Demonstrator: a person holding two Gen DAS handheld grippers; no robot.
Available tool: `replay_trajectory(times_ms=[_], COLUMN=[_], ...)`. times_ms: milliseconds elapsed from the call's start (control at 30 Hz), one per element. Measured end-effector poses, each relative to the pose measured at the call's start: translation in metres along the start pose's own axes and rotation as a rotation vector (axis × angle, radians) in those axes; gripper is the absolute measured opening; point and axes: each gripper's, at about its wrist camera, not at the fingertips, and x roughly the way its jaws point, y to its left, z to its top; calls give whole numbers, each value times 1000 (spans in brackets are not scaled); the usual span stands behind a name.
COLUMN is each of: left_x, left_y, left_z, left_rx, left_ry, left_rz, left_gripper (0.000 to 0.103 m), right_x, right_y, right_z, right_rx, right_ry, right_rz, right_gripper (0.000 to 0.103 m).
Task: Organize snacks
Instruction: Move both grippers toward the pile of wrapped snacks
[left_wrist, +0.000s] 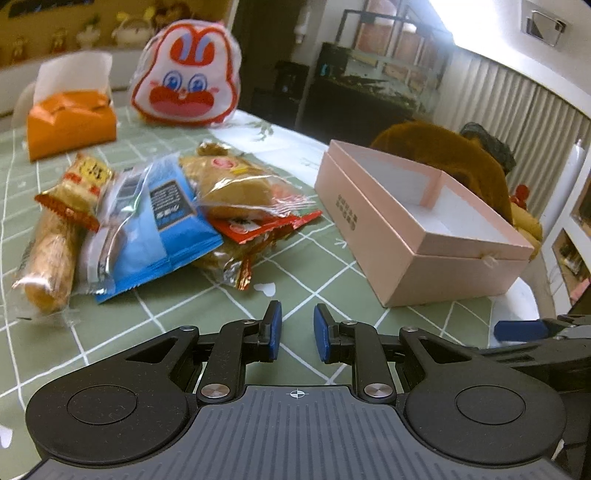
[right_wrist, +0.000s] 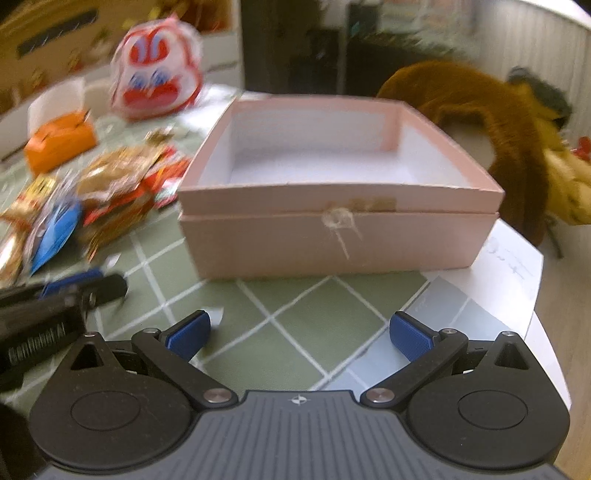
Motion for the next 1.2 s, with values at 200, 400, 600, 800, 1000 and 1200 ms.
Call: replay_trajectory(times_ms=[200,400,600,800,1000,1200], left_x=[-2,-33,-58,-45,-14,11], left_y=[-8,7,63,114,161,188], left_z=[31,95,192,245,193,167], left_rx=[-30,-15,-124,-198,-352,-386], left_ry=[178,74,-44,7,109,160], left_rz=[75,58,156,220,169,156], left_gripper=[22,22,22,22,22,22], right_x=[-3,-28,-81,-27,108,178], right_y=[5,19,18,59,135,184], right_z=[2,28,169,292,299,290], right_rx=[-25,-117,-33,-42,-15,-75], right_ry=[46,101,-114,-28,223,219], right_rz=[19,90,87,156,185,53], right_gripper=[103,91,100,103,88,88])
